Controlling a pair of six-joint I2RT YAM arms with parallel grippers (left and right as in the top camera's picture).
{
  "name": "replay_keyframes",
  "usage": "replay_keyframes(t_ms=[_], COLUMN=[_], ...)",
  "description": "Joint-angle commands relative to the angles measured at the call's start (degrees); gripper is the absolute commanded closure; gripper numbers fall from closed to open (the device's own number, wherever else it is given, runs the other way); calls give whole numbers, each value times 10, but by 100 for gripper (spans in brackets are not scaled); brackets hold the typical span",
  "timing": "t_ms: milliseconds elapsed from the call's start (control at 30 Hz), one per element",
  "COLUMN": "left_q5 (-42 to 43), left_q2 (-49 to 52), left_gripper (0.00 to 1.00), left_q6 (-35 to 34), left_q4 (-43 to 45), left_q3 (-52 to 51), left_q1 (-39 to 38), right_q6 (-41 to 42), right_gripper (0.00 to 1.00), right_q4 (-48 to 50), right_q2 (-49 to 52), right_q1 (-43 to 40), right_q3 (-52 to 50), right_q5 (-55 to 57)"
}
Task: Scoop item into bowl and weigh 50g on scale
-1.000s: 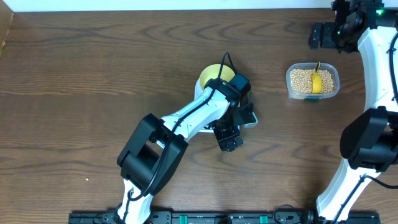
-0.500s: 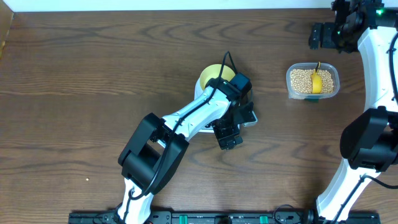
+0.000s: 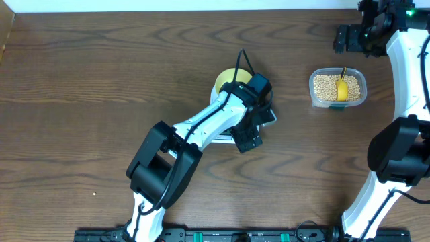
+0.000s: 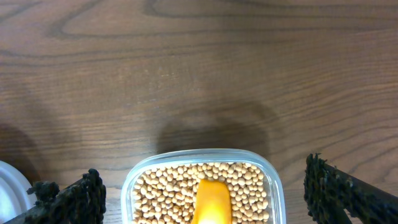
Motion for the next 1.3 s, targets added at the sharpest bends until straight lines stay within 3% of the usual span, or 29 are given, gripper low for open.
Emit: replay_keyframes(t_ms=[0, 167, 333, 567, 867, 1267], left_q5=[-14, 70, 120, 128, 87, 74], left_q2=[26, -46, -104, -136, -136, -136], left_gripper=[2, 2, 2, 2, 2, 2], left_q6=[-11, -17, -21, -93, -124, -87], left_q4=[5, -18, -96, -140, -74, 52], left_q3=[-22, -22, -22, -28, -183, -253], left_q1=[15, 12, 9, 43, 135, 170], right_q6=[-3, -3, -3, -3, -3, -3], right_gripper=[1, 1, 1, 1, 1, 1], right_q4=[-1, -1, -1, -1, -1, -1], right_q2=[2, 2, 2, 2, 2, 2], right_q1=[0, 0, 0, 0, 0, 0], right_q3=[8, 8, 8, 8, 8, 8], right_q5=[-3, -3, -3, -3, -3, -3])
